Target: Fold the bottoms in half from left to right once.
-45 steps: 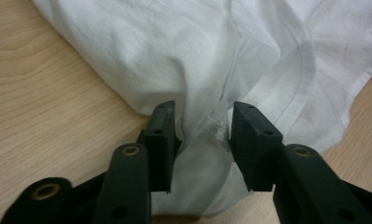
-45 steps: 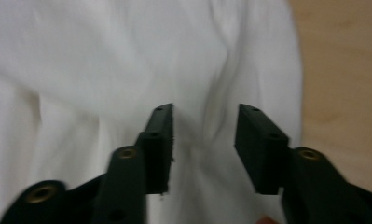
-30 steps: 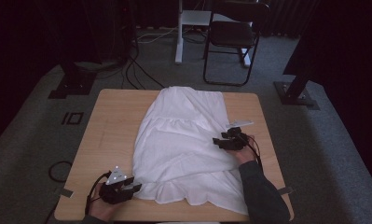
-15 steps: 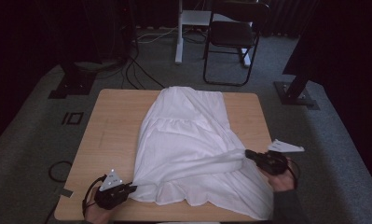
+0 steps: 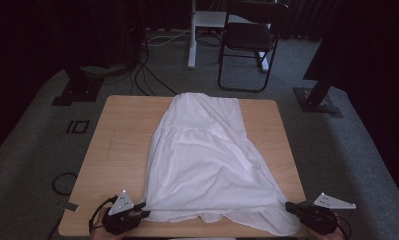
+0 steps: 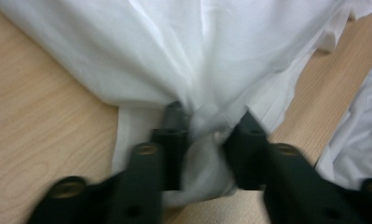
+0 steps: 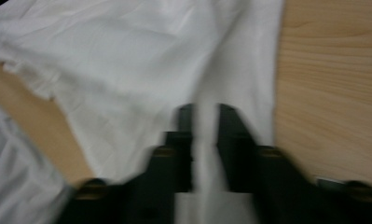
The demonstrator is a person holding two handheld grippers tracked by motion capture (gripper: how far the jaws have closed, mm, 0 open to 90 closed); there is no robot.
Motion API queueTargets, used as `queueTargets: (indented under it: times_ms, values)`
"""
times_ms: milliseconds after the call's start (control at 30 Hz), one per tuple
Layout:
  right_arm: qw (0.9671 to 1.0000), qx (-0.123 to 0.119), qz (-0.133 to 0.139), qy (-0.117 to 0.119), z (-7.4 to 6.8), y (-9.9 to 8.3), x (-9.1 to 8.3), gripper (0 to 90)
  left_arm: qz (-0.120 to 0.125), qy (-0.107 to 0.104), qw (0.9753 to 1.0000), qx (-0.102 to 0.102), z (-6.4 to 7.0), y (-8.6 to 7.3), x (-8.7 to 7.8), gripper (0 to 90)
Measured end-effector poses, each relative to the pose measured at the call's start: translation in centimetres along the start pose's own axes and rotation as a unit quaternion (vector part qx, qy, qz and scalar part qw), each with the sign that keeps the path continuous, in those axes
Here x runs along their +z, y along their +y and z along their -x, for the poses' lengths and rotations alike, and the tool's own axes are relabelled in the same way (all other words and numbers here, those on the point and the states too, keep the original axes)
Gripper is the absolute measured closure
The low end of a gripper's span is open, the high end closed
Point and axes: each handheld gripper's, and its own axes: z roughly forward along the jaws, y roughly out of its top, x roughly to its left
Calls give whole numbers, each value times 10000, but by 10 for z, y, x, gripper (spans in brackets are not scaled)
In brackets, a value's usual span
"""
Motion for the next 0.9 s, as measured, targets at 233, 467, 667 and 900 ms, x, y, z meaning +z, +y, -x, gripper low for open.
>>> queueTargets:
  times_ms: [233, 467, 667, 900]
  values:
    - [9993, -100, 289, -210, 2, 36, 15, 503, 468, 239, 9986, -5, -13, 18, -8, 421]
    - [9984, -225, 116, -510, 11, 88, 84, 474, 807, 326, 9959, 249, -29, 52, -19, 371]
    - [9970, -412, -154, -630, 11, 122, 129, 449, 1052, 141, 9935, 406, -25, 58, -32, 369]
    - [9933, -563, -655, -768, 15, 139, 174, 437, 1142, -188, 9925, 392, -21, 51, -41, 332]
